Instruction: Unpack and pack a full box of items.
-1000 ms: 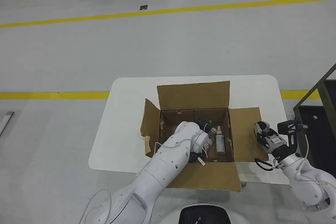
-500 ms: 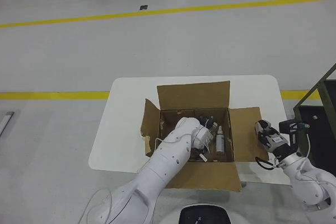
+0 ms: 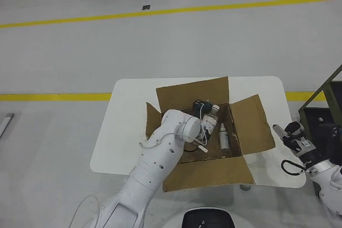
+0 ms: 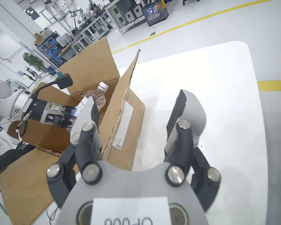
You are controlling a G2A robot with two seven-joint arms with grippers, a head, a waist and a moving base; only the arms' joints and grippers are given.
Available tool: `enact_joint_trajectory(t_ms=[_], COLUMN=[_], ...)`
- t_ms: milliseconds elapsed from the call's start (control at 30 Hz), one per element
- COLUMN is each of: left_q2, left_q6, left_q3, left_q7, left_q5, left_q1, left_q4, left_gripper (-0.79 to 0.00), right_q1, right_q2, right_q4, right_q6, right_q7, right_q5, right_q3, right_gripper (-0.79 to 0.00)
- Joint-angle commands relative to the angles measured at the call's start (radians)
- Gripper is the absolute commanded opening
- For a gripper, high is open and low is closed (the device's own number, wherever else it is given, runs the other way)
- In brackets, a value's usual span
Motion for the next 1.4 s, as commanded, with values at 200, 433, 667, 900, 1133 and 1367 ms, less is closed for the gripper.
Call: enact_joint_trajectory(t_ms=[200, 433, 667, 900, 1133, 1367], left_q2=[0.051, 0.078, 0.097, 0.105, 0.119, 0.133], left_q6=[0.022, 0.035, 0.044, 0.070, 0.052, 0.054], left_q3=[-0.138, -0.242, -0.315, -0.361, -0.430, -0.500], left_q7=[-0.088, -0.099, -0.121, -0.106, -0.146, -0.166], left_q5=[0.074, 0.144, 0.240, 0.271, 0.337, 0.428], left_q1=[0.134, 0.186, 0.197, 0.197, 0.203, 0.227], left_q4=[-0.300, -0.439, -0.522, -0.581, -0.660, -0.675], left_gripper=[-0.785, -0.785, -0.785, -0.785, -0.785, -0.785], right_q1=[0.058, 0.099, 0.087, 0.044, 0.032, 0.032], right_q2=[-0.004, -0.009, -0.012, -0.013, -0.011, -0.012], right_q4=[0.084, 0.129, 0.143, 0.124, 0.106, 0.109], right_q6=[-0.066, -0.079, -0.069, -0.049, -0.073, -0.062], right_q7=[0.072, 0.064, -0.012, -0.064, -0.042, -0.059], right_q5=[0.082, 0.104, 0.150, 0.167, 0.186, 0.178], right_q3=[-0.082, -0.137, -0.120, -0.083, -0.068, -0.060], right_gripper=[-0.493, -0.785, -0.785, -0.785, -0.659, -0.785])
